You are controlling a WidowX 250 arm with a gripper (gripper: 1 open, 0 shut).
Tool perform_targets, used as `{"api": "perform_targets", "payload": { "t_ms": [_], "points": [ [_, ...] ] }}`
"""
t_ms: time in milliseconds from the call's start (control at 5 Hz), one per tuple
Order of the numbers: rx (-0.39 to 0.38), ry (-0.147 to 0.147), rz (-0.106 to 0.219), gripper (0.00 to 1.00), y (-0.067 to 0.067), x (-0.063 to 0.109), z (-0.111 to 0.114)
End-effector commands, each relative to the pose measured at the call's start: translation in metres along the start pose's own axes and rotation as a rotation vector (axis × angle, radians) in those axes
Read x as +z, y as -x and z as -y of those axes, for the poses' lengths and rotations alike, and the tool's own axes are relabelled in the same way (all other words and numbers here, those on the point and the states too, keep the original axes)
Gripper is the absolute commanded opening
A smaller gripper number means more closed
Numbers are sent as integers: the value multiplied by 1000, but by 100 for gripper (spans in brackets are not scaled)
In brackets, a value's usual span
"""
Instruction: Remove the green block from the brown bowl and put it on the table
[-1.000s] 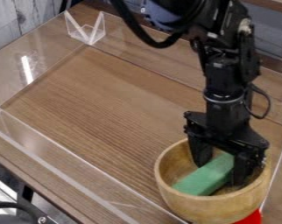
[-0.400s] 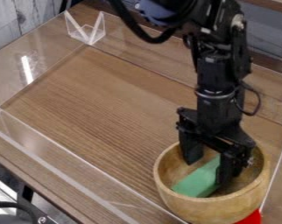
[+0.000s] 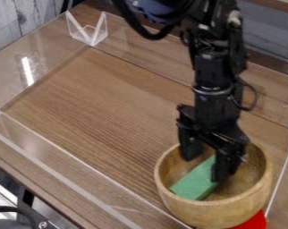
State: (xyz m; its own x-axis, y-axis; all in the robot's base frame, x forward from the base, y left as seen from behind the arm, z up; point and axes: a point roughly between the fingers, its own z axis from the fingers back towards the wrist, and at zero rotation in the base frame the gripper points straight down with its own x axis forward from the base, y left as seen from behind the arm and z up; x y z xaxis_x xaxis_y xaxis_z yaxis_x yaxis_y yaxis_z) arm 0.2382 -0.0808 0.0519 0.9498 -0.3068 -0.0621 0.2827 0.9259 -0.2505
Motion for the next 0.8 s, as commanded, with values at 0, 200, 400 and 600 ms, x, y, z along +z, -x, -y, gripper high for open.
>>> {"api": "perform_targets", "payload": {
  "t_ms": [0, 200, 400, 600],
  "points": [
    [-29, -3, 19, 100, 2, 3, -11],
    [-42, -3, 17, 100, 0, -8, -10],
    [-63, -5, 18, 100, -1, -18, -8],
    [-52, -5, 28, 100, 3, -19, -6]
  ]
}}
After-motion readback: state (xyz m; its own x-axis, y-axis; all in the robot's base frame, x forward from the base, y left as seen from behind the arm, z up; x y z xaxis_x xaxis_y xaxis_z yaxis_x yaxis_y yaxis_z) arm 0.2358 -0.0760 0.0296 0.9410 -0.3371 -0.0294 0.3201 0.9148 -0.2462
